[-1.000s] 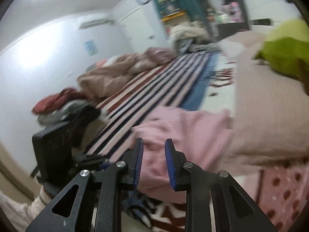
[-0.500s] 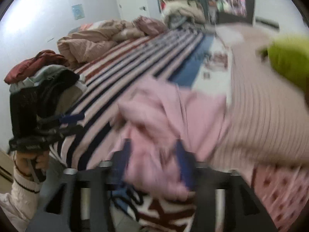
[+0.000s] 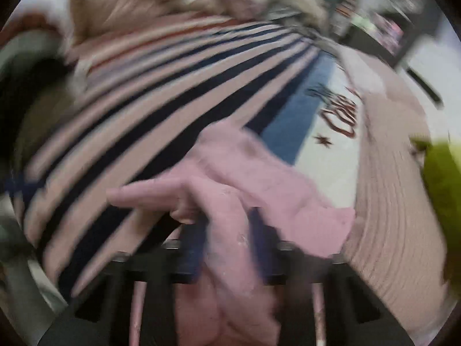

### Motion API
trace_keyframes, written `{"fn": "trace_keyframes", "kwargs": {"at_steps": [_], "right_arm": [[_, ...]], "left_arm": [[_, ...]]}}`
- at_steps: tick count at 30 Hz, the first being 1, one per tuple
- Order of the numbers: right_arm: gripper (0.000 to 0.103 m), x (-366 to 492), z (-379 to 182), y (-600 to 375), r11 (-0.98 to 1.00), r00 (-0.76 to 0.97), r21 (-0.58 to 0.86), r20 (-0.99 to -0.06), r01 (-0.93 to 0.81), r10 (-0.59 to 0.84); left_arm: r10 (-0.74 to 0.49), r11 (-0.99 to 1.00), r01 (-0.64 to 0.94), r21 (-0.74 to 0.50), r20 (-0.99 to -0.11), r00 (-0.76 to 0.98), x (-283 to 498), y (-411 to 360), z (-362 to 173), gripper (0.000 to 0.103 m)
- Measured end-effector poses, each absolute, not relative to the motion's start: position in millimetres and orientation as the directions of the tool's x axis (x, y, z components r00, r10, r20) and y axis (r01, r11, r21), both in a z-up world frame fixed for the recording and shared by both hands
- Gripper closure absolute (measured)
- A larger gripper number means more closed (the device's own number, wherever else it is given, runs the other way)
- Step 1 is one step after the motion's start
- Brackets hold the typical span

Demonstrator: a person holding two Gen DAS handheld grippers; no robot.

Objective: Fold small clothes

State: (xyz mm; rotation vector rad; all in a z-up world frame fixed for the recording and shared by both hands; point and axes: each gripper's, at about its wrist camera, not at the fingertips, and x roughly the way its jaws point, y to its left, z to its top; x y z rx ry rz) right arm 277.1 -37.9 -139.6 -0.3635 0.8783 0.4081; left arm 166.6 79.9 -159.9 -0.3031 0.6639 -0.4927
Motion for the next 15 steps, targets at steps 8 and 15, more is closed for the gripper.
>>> {"fn": "trace_keyframes", "kwargs": {"at_steps": [8,15], "right_arm": [[0.095,310.4,-134.6,-161.6,0.981,0.620,-0.032,-0.779,-0.192,0.096],[0.065,241.2,-130.0,-191.9,0.928,0.603,0.189,-0.715,-0.321,0.354]], "left_arm": [[-0.600,0.797,0.401,-0.452,-0.516,0.611,180.7,49.7,-165.1,0.038],[-0.701,0.712,0.449,-0.539,-0.508,0.500,195.8,10.2,-179.3,0.034]]}}
